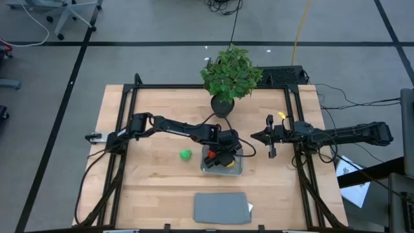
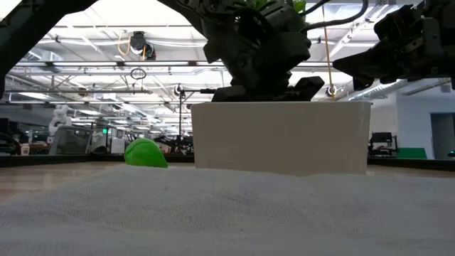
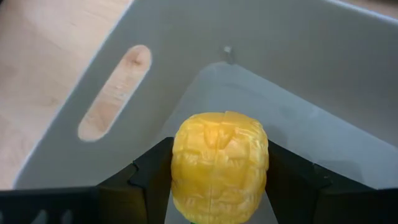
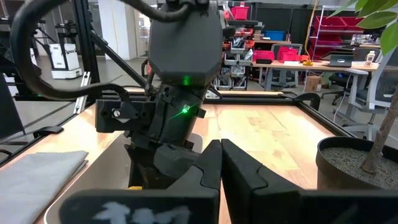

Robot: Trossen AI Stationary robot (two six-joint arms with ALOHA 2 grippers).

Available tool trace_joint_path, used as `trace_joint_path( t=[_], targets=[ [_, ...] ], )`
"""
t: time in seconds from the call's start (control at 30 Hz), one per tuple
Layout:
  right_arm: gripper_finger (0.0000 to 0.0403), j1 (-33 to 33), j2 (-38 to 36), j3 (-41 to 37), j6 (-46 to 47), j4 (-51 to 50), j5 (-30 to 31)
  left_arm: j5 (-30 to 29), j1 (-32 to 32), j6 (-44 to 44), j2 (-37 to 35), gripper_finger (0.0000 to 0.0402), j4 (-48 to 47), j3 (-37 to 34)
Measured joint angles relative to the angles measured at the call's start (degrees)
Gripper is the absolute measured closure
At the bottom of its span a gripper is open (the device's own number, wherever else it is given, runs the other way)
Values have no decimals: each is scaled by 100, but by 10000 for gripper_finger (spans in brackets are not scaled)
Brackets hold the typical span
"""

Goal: Pick and placing Produce into tupperware
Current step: Put the pineapple into the basket, then put the pear into the basket

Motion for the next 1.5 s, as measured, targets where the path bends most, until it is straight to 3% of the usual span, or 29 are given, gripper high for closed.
trace_joint_path(
  t=[0.53,1.03,1.5],
  targets=[
    [403,1,-2,0,0,0,1,-49,0,545,105,190,84,0],
    [403,-1,-2,0,0,-2,1,-55,0,224,127,189,161,-7],
    [403,-1,-2,0,0,-2,-2,-67,0,209,125,123,183,-7]
  ],
)
